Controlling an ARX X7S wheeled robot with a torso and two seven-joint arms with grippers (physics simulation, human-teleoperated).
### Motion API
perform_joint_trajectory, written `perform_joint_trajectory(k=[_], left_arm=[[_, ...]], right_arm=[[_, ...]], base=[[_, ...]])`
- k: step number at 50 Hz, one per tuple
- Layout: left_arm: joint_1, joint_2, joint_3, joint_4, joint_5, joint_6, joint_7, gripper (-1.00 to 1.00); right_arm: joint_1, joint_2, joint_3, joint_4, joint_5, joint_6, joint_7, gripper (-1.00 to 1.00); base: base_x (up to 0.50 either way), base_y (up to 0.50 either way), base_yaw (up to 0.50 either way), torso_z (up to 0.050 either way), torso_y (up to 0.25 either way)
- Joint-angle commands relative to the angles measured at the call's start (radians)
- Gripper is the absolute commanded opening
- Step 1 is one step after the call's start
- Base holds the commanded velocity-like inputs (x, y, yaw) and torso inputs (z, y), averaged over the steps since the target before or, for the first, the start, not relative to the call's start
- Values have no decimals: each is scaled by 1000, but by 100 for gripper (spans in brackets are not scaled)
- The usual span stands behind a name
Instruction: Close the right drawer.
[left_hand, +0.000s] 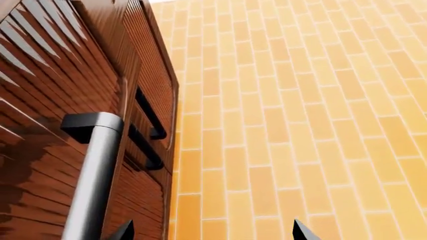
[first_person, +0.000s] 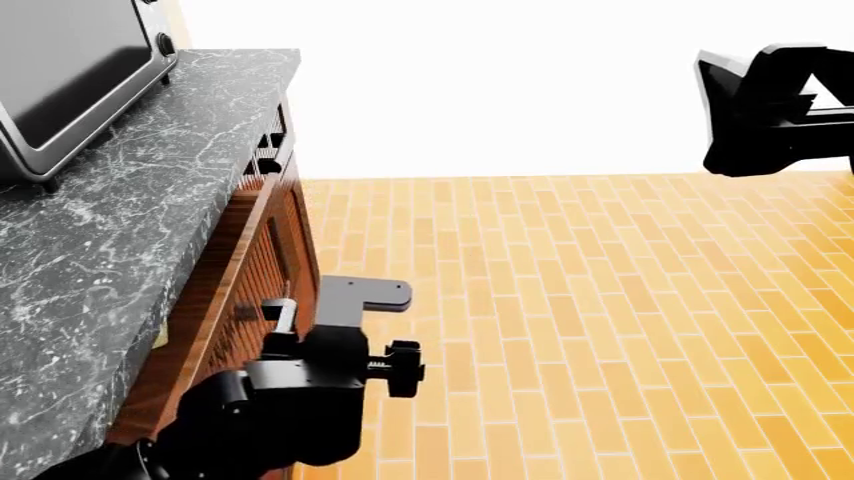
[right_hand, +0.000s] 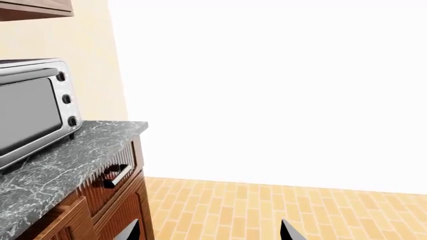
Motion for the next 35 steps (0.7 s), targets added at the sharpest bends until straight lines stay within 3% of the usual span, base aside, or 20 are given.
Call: perform_joint_trajectory(k=[1, 35], left_arm=[[4, -14, -1, -36, 12, 8, 9, 100], [14, -28, 3, -151, 50, 31, 5, 100]], right_arm=[[1, -3, 1, -2, 2, 2, 4, 100], [9, -4, 12, -4, 11, 8, 8, 100]], base=[[0, 0, 0, 0, 0], [0, 0, 0, 0, 0]])
